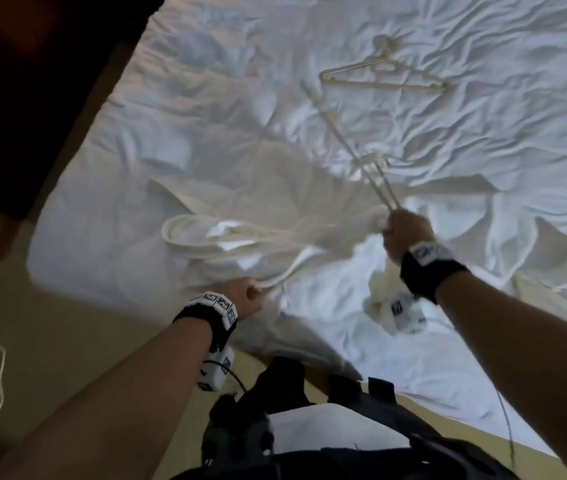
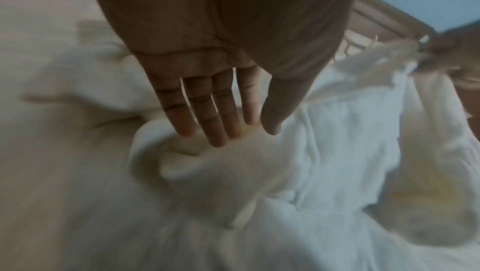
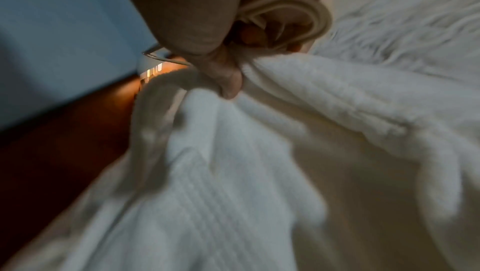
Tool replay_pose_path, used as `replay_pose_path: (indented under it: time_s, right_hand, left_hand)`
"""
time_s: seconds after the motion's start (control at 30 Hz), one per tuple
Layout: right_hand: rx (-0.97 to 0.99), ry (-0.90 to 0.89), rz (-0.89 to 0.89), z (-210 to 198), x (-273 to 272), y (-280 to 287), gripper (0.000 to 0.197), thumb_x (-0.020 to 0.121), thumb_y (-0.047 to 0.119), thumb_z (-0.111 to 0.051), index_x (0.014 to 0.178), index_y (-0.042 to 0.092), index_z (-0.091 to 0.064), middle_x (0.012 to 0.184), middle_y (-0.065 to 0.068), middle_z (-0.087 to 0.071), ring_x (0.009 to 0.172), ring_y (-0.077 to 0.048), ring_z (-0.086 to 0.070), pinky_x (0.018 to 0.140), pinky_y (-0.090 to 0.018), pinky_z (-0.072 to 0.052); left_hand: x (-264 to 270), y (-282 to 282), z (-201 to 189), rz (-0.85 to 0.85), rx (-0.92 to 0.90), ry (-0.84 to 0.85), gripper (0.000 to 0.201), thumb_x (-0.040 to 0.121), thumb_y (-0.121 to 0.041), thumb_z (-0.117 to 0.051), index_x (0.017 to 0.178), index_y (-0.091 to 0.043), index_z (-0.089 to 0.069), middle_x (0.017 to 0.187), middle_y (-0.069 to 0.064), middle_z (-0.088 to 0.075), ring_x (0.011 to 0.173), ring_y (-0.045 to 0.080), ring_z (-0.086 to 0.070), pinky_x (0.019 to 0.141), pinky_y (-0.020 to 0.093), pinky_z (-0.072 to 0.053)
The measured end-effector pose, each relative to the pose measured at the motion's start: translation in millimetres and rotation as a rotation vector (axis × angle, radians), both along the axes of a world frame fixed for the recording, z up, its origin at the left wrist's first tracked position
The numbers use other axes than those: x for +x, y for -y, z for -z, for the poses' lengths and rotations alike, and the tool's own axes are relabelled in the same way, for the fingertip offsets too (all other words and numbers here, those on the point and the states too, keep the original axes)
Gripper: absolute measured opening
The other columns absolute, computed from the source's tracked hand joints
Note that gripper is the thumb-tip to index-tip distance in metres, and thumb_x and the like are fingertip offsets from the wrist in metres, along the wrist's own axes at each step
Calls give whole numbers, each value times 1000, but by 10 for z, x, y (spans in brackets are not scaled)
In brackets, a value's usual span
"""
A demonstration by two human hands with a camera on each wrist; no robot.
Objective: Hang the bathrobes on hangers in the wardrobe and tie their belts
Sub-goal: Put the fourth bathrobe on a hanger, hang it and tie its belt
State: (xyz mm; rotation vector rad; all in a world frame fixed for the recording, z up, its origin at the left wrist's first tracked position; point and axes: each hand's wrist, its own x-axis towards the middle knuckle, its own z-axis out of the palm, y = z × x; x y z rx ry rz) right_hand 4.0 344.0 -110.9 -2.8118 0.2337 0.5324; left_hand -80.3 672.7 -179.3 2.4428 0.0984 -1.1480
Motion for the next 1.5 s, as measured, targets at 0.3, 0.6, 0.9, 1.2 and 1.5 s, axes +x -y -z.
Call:
replay_pose_path:
  time_s: [0.3,0.6,0.9,1.2,1.5]
  right_hand:
    - [-3,194,190,-1022,692,151,17,89,26,-62,101,15,-61,119,-13,-59,110,-35,-56,89,-34,-47]
    - [63,102,93,-404,-331,148,26,89,42,-60,82,20,-49,100,-5,-55,100,-29,-55,88,-43,-44]
    - [121,50,77,141,-890,-63,36,79,47,-69,82,21,-44,98,6,-47,98,-19,-43,82,-32,-26]
    - [252,26,-232,-235,-638,-450,58,57,60,-79,79,26,-37,119,13,-46,101,-18,-42,80,-35,-26]
    - [564,266,-184,-1564,242,-1119,42,81,47,-69,64,17,-46,61,0,-47,57,-19,-43,53,-32,-23]
  left_hand:
    - [672,768,-86,162,92,107,51,75,-49,-70,110,-15,-54,105,5,-67,97,28,-64,83,33,-48]
    - [434,623,-17,147,246,212,41,85,-37,-62,118,-16,-51,120,9,-55,108,32,-57,88,45,-45]
    - [395,699,353,221,435,96,46,88,-35,-54,131,-23,-45,130,9,-54,122,32,-47,104,45,-35]
    - [541,730,-1030,-519,-457,166,35,77,-12,-48,44,-21,-45,58,-2,-49,64,19,-43,67,30,-35]
    - [1302,6,-2538,-881,-1077,403,24,74,-21,-57,85,-2,-66,100,19,-65,94,32,-63,91,44,-50]
